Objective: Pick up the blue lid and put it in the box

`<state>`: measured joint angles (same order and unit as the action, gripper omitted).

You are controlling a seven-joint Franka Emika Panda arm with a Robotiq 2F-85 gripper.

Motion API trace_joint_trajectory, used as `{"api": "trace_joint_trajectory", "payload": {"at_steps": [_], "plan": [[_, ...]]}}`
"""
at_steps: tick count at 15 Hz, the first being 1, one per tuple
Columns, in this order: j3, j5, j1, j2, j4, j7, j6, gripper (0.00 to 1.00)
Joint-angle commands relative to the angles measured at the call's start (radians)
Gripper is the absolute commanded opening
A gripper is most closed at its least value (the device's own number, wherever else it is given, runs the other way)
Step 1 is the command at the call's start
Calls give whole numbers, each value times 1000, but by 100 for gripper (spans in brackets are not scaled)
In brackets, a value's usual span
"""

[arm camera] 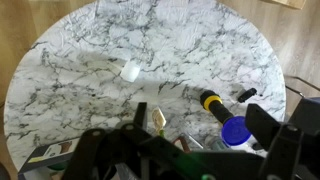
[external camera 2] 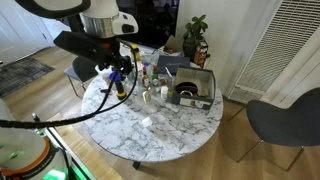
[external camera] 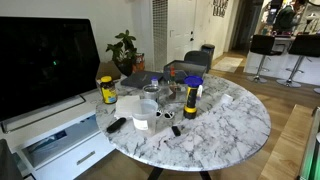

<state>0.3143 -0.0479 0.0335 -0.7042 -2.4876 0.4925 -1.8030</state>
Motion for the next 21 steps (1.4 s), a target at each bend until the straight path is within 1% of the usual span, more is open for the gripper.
{"api": "trace_joint_trajectory", "payload": {"at_steps": [1, 8, 10, 15, 19, 21], "plan": [[-8, 6, 10, 3, 2, 5, 2, 100], [-8, 6, 10, 3, 2, 5, 2, 100], [-38, 8, -5, 14, 30, -12, 4, 100], [-172, 60, -85, 118, 175, -97, 24, 100], [-278, 107, -129, 261, 302, -211, 36, 100], [-317, 147, -141, 331, 345, -283, 26, 100]]}}
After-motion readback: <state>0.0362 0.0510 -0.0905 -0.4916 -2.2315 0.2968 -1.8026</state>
